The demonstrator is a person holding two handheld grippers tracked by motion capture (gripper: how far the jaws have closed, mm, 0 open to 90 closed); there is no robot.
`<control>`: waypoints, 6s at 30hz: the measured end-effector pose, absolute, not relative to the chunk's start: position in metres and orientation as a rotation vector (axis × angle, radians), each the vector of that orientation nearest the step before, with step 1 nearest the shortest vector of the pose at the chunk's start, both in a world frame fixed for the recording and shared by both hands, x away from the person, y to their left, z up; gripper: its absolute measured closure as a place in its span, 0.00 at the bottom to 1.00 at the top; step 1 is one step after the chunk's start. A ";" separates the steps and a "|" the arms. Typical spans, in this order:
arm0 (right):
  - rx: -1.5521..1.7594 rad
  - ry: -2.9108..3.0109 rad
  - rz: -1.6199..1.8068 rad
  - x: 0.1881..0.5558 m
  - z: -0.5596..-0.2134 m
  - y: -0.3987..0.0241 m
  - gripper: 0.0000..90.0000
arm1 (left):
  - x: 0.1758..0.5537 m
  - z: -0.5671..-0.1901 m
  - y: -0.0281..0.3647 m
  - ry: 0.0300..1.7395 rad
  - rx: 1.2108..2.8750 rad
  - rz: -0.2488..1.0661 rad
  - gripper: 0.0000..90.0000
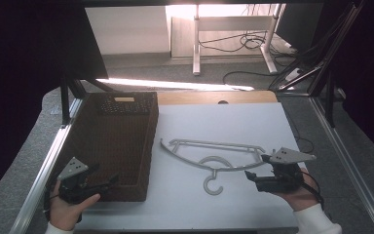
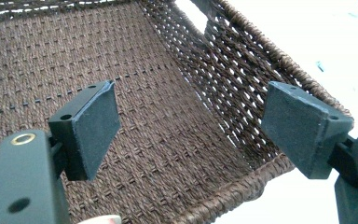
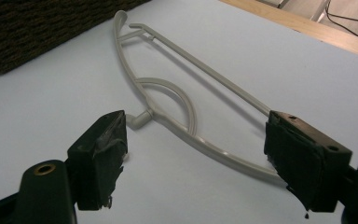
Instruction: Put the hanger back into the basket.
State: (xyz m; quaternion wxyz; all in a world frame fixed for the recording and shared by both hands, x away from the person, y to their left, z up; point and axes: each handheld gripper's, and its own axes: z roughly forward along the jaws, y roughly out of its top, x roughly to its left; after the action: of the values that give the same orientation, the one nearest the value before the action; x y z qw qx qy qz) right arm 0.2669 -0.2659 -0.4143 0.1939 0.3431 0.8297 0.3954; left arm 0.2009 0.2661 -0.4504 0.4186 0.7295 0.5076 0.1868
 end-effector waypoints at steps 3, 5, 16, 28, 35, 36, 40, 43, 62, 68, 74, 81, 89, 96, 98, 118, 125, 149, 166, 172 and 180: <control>0.963 2.334 1.108 0.267 -0.416 -0.266 0.24 | 0.202 -0.450 0.266 1.272 1.831 0.467 0.21; 0.950 2.342 1.104 0.266 -0.416 -0.266 0.25 | 0.202 -0.450 0.265 1.270 1.834 0.466 0.21; 0.941 2.364 1.105 0.268 -0.417 -0.267 0.29 | 0.202 -0.449 0.266 1.265 1.825 0.468 0.21; 0.948 2.395 1.107 0.268 -0.419 -0.266 0.32 | 0.204 -0.448 0.265 1.261 1.825 0.468 0.21; 0.950 2.400 1.119 0.269 -0.419 -0.266 0.33 | 0.204 -0.448 0.265 1.259 1.826 0.469 0.21; 0.950 2.403 1.122 0.269 -0.420 -0.265 0.33 | 0.204 -0.448 0.265 1.260 1.826 0.469 0.21; 0.952 2.406 1.123 0.270 -0.420 -0.265 0.33 | 0.205 -0.448 0.265 1.259 1.827 0.468 0.21; 0.954 2.408 1.126 0.271 -0.420 -0.264 0.33 | 0.205 -0.447 0.265 1.259 1.827 0.468 0.21; 0.956 2.559 0.987 0.334 -0.424 -0.229 0.45 | 0.206 -0.442 0.268 1.251 1.803 0.456 0.21; 0.935 2.650 0.889 0.359 -0.439 -0.215 0.50 | 0.206 -0.441 0.267 1.247 1.805 0.457 0.21; 0.899 2.758 0.737 0.384 -0.465 -0.194 0.55 | 0.206 -0.443 0.266 1.247 1.810 0.455 0.21; 0.895 2.797 0.673 0.392 -0.475 -0.184 0.57 | 0.206 -0.443 0.265 1.247 1.812 0.455 0.21; 0.907 2.817 0.646 0.396 -0.480 -0.183 0.57 | 0.206 -0.443 0.265 1.246 1.812 0.454 0.21; 0.894 2.833 0.629 0.396 -0.483 -0.181 0.58 | 0.207 -0.444 0.264 1.246 1.816 0.453 0.21; 0.891 2.836 0.623 0.396 -0.484 -0.180 0.58 | 0.207 -0.444 0.264 1.246 1.817 0.453 0.21; 0.832 2.819 0.508 0.399 -0.495 -0.168 0.74 | 0.208 -0.445 0.264 1.251 1.816 0.456 0.21; 0.806 2.825 0.474 0.398 -0.497 -0.162 0.83 | 0.208 -0.446 0.265 1.250 1.816 0.457 0.21; 0.798 2.778 0.483 0.396 -0.479 -0.164 0.90 | 0.207 -0.446 0.266 1.252 1.814 0.460 0.21; 0.914 2.708 0.739 0.395 -0.438 -0.176 0.90 | 0.207 -0.445 0.265 1.250 1.813 0.464 0.21; 0.949 2.691 0.817 0.395 -0.425 -0.176 0.90 | 0.207 -0.444 0.266 1.249 1.806 0.467 0.21; 0.992 2.684 0.969 0.391 -0.410 -0.180 0.90 | 0.207 -0.441 0.265 1.243 1.806 0.472 0.21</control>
State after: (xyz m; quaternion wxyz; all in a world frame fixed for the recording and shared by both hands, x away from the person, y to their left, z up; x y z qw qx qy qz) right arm 0.3911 -0.1804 -0.4098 0.0605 0.3277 0.8868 0.3201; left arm 0.2067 0.2648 -0.4413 0.4346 0.7253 0.4991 0.1895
